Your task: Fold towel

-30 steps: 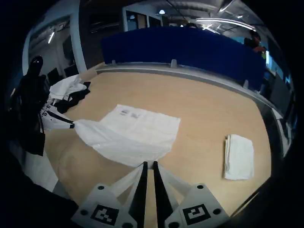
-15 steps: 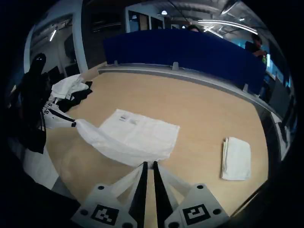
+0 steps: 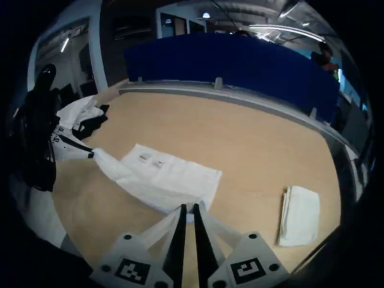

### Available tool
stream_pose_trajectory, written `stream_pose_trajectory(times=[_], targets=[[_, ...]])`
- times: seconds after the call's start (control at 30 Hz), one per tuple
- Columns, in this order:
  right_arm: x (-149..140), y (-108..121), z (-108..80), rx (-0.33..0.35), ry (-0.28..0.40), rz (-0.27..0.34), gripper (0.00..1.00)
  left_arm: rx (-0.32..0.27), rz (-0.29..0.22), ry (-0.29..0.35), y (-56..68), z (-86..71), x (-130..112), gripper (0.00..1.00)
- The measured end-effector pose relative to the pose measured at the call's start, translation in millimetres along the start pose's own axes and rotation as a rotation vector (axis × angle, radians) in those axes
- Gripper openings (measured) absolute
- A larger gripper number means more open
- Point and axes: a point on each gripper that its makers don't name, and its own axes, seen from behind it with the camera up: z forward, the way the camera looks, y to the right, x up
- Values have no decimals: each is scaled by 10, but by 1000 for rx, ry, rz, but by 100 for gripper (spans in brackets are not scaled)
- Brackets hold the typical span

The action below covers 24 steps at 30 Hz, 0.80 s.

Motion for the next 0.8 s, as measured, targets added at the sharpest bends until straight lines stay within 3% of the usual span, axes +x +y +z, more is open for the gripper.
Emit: stream_pose_trajectory(times=[0.3, 0.47, 0.8], targets=[[6, 238, 487, -15, -47, 1, 11, 10, 28, -39, -173, 445, 121, 10], [-40, 277, 587, -19, -63, 19, 11, 15, 55, -62, -222, 619, 78, 10], [-158, 312, 734, -39, -89, 20, 11, 22, 70, -79, -282, 818, -26, 15]])
